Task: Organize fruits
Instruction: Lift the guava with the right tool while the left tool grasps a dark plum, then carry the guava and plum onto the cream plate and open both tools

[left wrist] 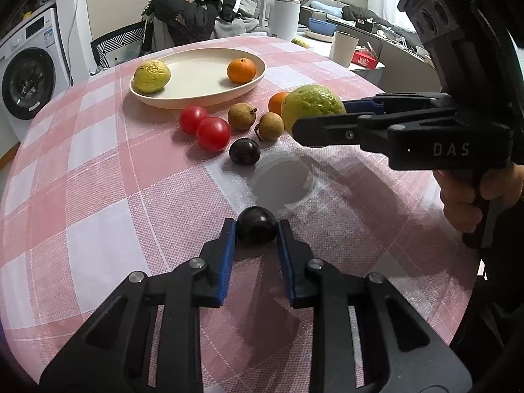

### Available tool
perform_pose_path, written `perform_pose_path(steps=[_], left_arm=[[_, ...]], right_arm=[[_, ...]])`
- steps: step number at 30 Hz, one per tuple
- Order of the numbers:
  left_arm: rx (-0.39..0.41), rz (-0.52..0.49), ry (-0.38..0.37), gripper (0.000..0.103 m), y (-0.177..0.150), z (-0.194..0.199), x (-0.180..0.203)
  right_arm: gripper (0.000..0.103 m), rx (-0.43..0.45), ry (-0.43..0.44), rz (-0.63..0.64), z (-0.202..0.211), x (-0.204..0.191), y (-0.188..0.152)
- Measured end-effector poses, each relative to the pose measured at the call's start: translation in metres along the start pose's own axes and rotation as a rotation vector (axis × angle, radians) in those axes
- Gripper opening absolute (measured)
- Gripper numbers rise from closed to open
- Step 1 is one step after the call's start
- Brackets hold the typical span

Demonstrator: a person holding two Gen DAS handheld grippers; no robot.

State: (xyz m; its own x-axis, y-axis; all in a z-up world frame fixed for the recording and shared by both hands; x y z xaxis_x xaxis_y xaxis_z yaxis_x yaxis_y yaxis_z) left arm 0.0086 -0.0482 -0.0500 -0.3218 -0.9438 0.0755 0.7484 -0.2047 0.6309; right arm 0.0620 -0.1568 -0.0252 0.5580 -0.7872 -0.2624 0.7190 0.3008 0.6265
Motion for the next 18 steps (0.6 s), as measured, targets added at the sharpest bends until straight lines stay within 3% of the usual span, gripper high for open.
perform_pose_path(steps=[18], left_arm=[[0.136,0.101,0.051,0.022,0.031,0.019,-0.025]], right_arm=[[0.051,0.068,-0.031,-0.02,0.016,0.012,0.006]])
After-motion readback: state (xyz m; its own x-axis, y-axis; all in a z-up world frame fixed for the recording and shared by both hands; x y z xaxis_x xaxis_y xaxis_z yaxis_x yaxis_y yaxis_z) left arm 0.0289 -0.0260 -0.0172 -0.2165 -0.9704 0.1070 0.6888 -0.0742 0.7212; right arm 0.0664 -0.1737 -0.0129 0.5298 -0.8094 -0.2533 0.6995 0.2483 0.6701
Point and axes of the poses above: each gripper's, at about its wrist camera, not at the fingertips, and z roughly against the way its jaws point, x to its right, y to its top, the point moved 1 cm from there along -z, roughly the way its jaws point, and after that the axes turned 1 degree about y, right-handed, at the moved point
